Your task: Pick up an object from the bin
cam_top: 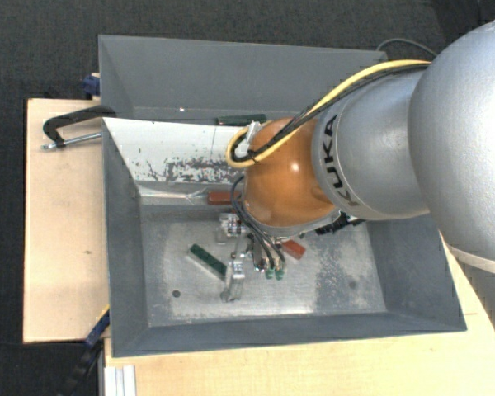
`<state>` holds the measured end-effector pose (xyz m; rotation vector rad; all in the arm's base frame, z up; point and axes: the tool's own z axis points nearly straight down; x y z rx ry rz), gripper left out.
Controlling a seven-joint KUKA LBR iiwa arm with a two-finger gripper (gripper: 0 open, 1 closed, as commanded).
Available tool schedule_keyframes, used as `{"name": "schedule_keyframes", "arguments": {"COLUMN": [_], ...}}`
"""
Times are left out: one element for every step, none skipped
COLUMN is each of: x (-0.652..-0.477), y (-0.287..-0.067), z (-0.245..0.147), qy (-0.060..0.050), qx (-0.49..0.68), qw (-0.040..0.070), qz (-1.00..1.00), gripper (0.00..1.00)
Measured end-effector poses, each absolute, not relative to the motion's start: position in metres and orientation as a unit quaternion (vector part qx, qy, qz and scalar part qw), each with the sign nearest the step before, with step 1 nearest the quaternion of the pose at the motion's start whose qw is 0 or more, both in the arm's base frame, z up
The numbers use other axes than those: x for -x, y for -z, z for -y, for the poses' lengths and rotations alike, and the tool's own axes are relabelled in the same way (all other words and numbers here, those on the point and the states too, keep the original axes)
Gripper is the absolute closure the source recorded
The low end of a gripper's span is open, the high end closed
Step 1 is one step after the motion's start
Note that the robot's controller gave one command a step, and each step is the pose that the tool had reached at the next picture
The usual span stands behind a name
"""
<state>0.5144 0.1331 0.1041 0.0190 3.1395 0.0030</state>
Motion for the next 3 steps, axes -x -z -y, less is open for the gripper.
{"name": "schedule_keyframes", "arguments": {"x": [-0.534, -0.534, -0.535], "y": [-0.071, -0.071, -0.317], "z": [-0.169, -0.169, -0.155], "qy": [-0.002, -0.002, -0.001], "qx": [-0.046, -0.046, -0.082], "qw": [0.002, 0.002, 0.002], "qz": [-0.999, -0.999, -0.997], "gripper": [1.00, 1.00, 1.00]}}
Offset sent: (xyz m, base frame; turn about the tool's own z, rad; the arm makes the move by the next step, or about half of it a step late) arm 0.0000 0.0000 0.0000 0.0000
